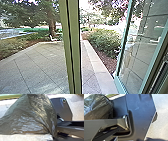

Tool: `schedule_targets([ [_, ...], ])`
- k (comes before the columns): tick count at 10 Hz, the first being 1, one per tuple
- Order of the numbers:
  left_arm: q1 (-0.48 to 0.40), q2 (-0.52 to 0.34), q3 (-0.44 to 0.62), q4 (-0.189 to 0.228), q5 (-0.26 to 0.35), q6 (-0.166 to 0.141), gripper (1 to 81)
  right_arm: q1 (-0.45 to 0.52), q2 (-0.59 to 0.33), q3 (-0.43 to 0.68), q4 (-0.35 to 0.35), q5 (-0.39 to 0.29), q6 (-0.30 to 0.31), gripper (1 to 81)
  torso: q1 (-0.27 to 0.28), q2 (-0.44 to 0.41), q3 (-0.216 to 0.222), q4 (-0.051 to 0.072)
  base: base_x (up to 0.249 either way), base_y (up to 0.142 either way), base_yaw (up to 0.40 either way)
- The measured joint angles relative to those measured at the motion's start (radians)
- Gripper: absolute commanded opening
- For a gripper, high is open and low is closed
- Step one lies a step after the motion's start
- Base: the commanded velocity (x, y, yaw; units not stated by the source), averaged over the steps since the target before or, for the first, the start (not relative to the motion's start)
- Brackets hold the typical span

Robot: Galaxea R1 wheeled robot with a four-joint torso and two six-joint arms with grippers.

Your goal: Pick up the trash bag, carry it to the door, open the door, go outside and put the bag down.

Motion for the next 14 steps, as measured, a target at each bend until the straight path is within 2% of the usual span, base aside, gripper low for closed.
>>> schedule_targets([
  [5, -0.003, 0.003, -0.002, 0.000, -0.001, 0.000, 1.0, 0.002, -0.013, -0.004, -0.002, 0.001, -0.001, 81.1, 0.000, 0.000, 0.000, 0.000, 0.000, -0.090, 0.000],
  [7, 0.003, 0.002, -0.001, 0.000, 0.001, 0.000, 1.0, -0.007, 0.009, 0.002, 0.001, 0.000, 0.013, 81.1, 0.000, 0.000, 0.000, 0.000, 0.000, -0.098, 0.000],
  [14, 0.000, 0.000, -0.002, 0.000, -0.001, 0.000, 1.0, -0.021, -0.003, 0.001, -0.005, 0.000, -0.024, 81.1, 0.000, 0.000, 0.000, 0.000, 0.000, -0.108, 0.000],
])
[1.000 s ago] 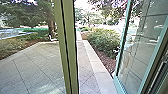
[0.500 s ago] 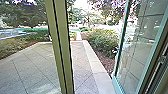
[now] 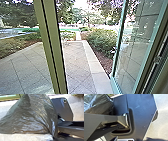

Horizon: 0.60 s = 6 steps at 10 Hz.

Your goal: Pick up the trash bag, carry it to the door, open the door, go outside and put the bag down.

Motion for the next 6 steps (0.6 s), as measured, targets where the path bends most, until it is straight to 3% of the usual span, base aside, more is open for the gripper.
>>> schedule_targets([
  [6, 0.000, 0.000, 0.002, 0.000, 0.000, 0.000, 1.0, -0.020, 0.001, 0.001, -0.039, 0.001, -0.002, 81.1, 0.000, 0.000, 0.000, 0.000, 0.000, -0.117, 0.000],
])
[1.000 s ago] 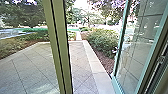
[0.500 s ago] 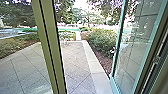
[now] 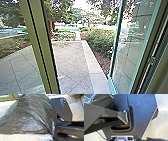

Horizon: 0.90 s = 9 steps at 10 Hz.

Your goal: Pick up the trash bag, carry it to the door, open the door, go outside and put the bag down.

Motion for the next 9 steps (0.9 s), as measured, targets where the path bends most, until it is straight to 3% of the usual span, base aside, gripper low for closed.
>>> schedule_targets([
  [9, 0.001, 0.000, 0.000, 0.001, 0.000, 0.001, 1.0, -0.006, -0.001, 0.000, -0.001, 0.000, 0.000, 81.1, 0.000, 0.000, 0.000, 0.000, 0.000, -0.117, 0.000],
])
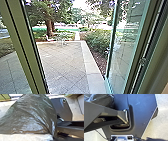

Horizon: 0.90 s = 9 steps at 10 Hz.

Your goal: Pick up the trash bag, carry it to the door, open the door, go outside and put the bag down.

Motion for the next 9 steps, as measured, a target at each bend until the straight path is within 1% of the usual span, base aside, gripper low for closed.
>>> schedule_targets([
  [4, 0.000, 0.000, 0.000, 0.000, 0.000, 0.001, 1.0, 0.000, 0.000, 0.000, -0.002, 0.000, 0.000, 81.1, 0.000, 0.000, 0.000, 0.000, 0.000, -0.117, 0.000],
  [9, 0.002, 0.000, 0.000, 0.000, 0.000, 0.001, 1.0, 0.000, -0.005, 0.002, -0.003, 0.000, -0.001, 81.1, 0.000, 0.000, 0.000, 0.000, 0.000, -0.103, 0.000],
])
